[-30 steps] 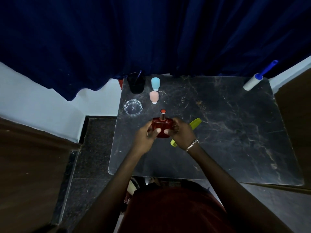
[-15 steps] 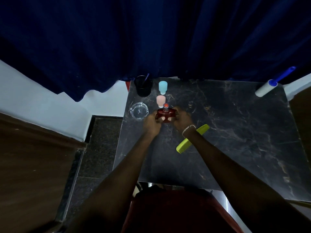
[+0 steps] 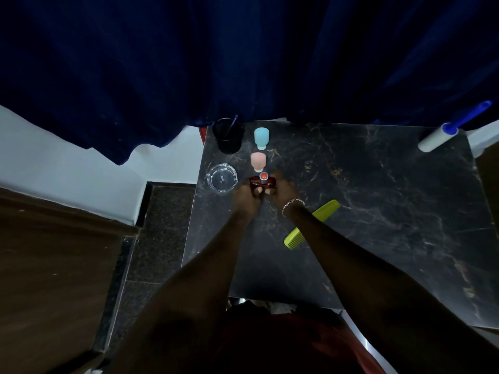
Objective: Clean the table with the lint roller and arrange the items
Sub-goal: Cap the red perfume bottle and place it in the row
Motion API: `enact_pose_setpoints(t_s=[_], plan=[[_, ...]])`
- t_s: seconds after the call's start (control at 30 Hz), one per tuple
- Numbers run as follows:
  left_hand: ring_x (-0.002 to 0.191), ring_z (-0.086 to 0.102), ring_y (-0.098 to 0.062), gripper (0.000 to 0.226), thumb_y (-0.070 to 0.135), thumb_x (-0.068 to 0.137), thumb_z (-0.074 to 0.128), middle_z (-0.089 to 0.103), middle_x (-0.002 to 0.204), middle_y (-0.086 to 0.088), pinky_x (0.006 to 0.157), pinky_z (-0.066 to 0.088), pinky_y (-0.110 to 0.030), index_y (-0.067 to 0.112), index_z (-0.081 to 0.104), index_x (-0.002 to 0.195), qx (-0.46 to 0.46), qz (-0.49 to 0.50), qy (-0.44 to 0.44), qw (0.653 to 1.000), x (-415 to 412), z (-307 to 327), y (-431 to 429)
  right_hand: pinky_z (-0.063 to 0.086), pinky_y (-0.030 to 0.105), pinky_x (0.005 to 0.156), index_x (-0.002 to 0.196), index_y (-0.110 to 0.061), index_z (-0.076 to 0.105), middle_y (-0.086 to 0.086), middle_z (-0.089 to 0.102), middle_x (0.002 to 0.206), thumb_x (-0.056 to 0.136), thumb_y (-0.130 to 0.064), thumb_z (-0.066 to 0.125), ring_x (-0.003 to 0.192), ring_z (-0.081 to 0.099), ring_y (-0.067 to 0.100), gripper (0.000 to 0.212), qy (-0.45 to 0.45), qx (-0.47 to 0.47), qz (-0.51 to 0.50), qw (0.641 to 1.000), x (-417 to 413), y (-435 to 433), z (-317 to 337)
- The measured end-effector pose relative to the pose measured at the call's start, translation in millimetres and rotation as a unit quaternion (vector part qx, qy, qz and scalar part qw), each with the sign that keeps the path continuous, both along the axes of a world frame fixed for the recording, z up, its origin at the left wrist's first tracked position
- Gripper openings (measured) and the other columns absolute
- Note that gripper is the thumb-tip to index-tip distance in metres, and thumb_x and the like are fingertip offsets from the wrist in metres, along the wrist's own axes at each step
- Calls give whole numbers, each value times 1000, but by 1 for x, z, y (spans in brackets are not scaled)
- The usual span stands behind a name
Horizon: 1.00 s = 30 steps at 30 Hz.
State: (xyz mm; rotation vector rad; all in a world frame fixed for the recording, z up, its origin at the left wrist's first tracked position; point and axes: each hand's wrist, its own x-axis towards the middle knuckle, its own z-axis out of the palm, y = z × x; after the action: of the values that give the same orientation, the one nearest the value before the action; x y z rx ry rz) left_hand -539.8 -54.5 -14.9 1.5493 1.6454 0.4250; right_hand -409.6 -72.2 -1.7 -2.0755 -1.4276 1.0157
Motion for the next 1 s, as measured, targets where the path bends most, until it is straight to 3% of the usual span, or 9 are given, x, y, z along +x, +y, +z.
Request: enact_pose_setpoints(t_s=[0.13, 0.27, 0.4, 0.53, 0.6, 0.73, 0.87, 0.93, 1.0], plan=[[117, 67, -32, 37, 14, 99, 62, 72, 126, -18, 101, 51, -40, 6, 61, 134, -24, -20, -33, 999, -4, -6, 6, 52, 42, 90, 117, -23, 47, 12, 67, 107, 78, -18, 69, 101, 64, 33, 45, -2, -10, 4, 1000, 3, 6, -10], [117, 67, -30, 37, 15, 100, 61, 72, 126, -14, 98, 48, -32, 9, 60, 136, -31, -28, -45, 998, -5, -10, 10, 42, 25, 81, 124, -15, 49, 3, 62, 103, 80, -8, 67, 89, 56, 12, 48, 2, -10, 17, 1000, 3, 11, -11], [116, 65, -29, 39, 12, 99, 62, 70, 127, -16, 91, 41, -24, 6, 57, 137, -41, -23, -55, 997, -3, -5, 11, 42, 18, 62, 99, -18, 55, -5, 62, 75, 89, -22, 58, 71, 57, 12, 11, -14, -14, 5, 1000, 2, 17, -16], [114, 65, -26, 40, 8, 97, 62, 70, 127, -16, 97, 46, -29, 6, 58, 137, -49, -17, -68, 996, -4, -7, 11, 39, 17, 60, 116, -14, 48, -3, 58, 80, 82, -11, 63, 64, 52, 5, 37, 13, -3, 22, 1000, 3, 17, -12], [113, 63, -22, 43, 12, 95, 63, 69, 129, -14, 103, 48, -35, 8, 57, 138, -60, -12, -80, 995, -6, -11, 12, 41, 20, 64, 119, -13, 46, 0, 59, 85, 79, -9, 64, 68, 55, 11, 44, 22, -3, 23, 999, 3, 16, -15], [118, 66, -22, 72, 51, 75, 71, 69, 129, -6, 105, 50, -36, 13, 56, 135, -64, 9, -106, 992, -7, -29, 11, 51, 34, 81, 122, -24, 44, 4, 62, 96, 74, -16, 68, 87, 61, 25, 54, 32, 1, 16, 999, 4, 15, -17], [124, 60, -25, 65, 28, 83, 73, 63, 136, -13, 112, 45, -42, 11, 51, 142, -59, -7, -100, 993, -9, -16, -3, 50, 43, 97, 140, -23, 37, 14, 62, 120, 80, -12, 69, 98, 56, 19, 69, 38, -8, 11, 999, 20, 10, -20], [130, 57, -28, 71, 31, 81, 73, 59, 142, -15, 115, 43, -42, 9, 49, 144, -64, 6, -94, 993, -12, -30, -11, 50, 39, 99, 142, -27, 35, 10, 62, 124, 79, -14, 69, 107, 61, 23, 72, 25, 14, -18, 999, 35, -2, -26], [123, 63, -29, 71, 41, 76, 76, 65, 134, -14, 110, 50, -46, 12, 55, 137, -71, 47, -73, 994, -12, -39, -25, 41, 22, 97, 141, -22, 41, 2, 59, 129, 81, -24, 70, 114, 59, 17, 67, -17, 6, -22, 1000, 53, -22, -24]])
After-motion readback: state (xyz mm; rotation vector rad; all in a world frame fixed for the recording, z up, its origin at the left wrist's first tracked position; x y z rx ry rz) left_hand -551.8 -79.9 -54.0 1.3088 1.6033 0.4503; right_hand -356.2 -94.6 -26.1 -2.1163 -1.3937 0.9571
